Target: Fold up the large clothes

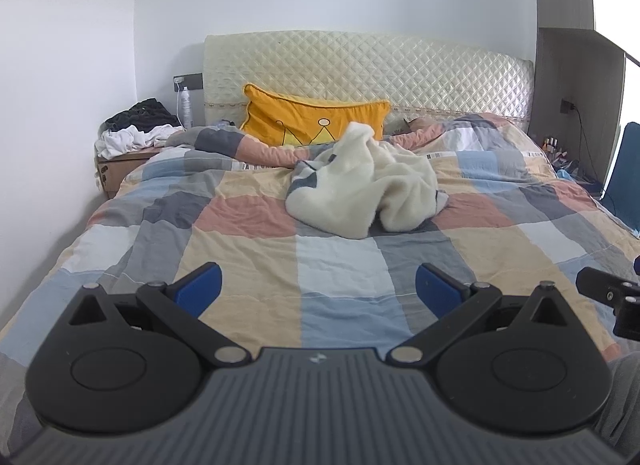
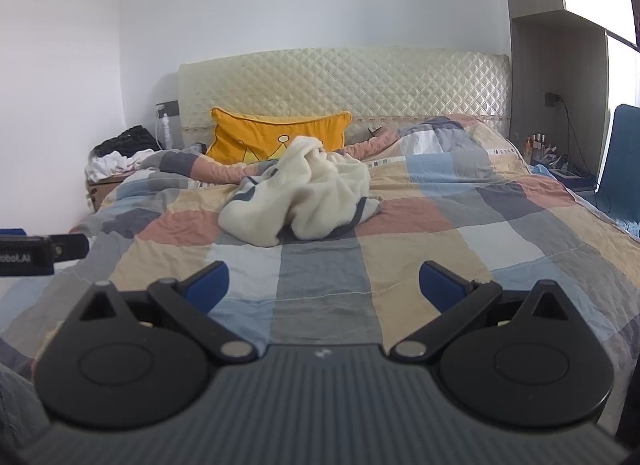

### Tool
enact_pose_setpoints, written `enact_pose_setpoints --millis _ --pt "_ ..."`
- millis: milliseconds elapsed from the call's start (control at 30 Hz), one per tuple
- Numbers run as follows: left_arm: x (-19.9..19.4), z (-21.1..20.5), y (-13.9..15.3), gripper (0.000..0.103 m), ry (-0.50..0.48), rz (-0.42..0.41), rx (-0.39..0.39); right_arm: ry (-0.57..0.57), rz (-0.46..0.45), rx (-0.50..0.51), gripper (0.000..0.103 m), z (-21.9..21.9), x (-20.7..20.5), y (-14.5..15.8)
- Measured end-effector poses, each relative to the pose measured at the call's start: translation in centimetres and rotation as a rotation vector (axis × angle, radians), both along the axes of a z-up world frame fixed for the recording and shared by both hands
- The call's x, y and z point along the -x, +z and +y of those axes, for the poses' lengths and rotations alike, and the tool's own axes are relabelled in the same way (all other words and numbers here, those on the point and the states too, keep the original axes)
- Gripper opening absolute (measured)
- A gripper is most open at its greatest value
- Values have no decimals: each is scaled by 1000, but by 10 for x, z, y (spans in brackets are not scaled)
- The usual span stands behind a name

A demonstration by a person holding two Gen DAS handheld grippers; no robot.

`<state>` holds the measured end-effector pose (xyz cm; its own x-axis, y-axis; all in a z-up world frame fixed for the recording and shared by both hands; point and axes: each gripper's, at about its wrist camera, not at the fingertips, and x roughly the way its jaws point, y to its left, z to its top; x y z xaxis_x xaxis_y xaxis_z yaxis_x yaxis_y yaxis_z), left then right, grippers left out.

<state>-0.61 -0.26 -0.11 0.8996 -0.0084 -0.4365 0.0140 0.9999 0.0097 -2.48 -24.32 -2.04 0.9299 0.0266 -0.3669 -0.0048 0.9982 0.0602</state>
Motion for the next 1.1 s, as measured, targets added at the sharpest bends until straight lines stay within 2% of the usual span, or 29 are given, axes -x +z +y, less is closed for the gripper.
enact_pose_setpoints --millis 600,1100 --pt "-8 5 -2 103 -8 23 17 -7 8 -4 103 3 -5 -4" --pt "-15 6 -15 103 2 27 33 -12 17 -18 103 3 -8 -14"
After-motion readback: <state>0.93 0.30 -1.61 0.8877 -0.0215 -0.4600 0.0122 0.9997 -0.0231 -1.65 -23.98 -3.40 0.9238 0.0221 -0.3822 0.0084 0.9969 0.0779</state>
